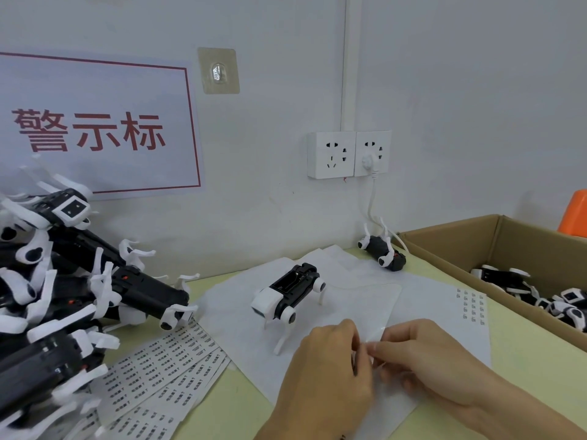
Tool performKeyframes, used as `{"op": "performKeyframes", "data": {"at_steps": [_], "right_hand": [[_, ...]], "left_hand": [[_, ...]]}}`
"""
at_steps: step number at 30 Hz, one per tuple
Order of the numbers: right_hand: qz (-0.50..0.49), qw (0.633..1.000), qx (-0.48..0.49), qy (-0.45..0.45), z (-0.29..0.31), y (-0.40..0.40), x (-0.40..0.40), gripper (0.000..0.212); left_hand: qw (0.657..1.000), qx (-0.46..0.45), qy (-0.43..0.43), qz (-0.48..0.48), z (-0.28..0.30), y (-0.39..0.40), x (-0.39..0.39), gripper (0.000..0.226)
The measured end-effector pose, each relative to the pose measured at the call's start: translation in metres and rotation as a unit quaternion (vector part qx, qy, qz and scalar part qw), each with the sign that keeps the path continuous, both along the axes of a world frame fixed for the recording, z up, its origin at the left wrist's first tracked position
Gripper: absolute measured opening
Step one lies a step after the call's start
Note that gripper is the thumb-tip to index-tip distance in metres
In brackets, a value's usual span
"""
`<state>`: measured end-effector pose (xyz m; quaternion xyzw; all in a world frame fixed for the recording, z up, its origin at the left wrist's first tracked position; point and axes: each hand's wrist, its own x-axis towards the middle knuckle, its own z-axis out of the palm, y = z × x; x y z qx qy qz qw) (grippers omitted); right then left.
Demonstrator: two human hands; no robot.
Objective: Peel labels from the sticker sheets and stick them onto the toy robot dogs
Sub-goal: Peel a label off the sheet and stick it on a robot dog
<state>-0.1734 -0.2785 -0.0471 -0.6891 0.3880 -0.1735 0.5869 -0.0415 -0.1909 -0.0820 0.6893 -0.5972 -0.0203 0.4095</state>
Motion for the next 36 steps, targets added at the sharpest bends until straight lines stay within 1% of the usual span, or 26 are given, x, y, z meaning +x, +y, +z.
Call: {"op": "performKeyframes", "data": {"at_steps": [5,9,12,21,25,32,34,36], "right_hand": [[-0.015,0.999,-0.045,0.007,-0.0028,0.0006,0.0021,0.027],[-0.004,0.999,-0.049,-0.01,-0.0012,0.0017,0.0021,0.027],[0.004,0.998,-0.059,-0.006,0.0014,0.0031,0.0012,0.026],[-0.009,0.996,-0.094,0.01,0.0022,0.0043,0.0022,0.027],[-0.016,0.995,-0.096,0.015,0.0025,0.0053,0.0028,0.029],[-0.022,0.995,-0.097,0.019,0.0024,0.0072,0.0033,0.029],[-0.023,0.995,-0.096,0.02,0.0025,0.0076,0.0035,0.029],[-0.024,0.995,-0.093,0.021,0.0029,0.0079,0.004,0.029]], "left_hand": [[0.995,-0.002,0.098,0.007,-0.006,-0.0057,-0.0034,0.017],[0.992,-0.018,0.123,-0.009,-0.0065,-0.0053,-0.0025,0.019],[0.989,-0.025,0.144,-0.021,-0.0057,-0.0054,-0.0005,0.022],[0.992,-0.002,0.122,-0.023,-0.0075,-0.0064,0.0003,0.027],[0.993,0.003,0.116,-0.026,-0.0064,-0.0051,0.0,0.031],[0.995,0.002,0.102,-0.019,-0.007,-0.0043,-0.0004,0.031],[0.994,0.001,0.112,-0.015,-0.007,-0.0046,0.0002,0.029],[0.99,-0.002,0.139,-0.013,-0.0065,-0.0053,0.0015,0.027]]}}
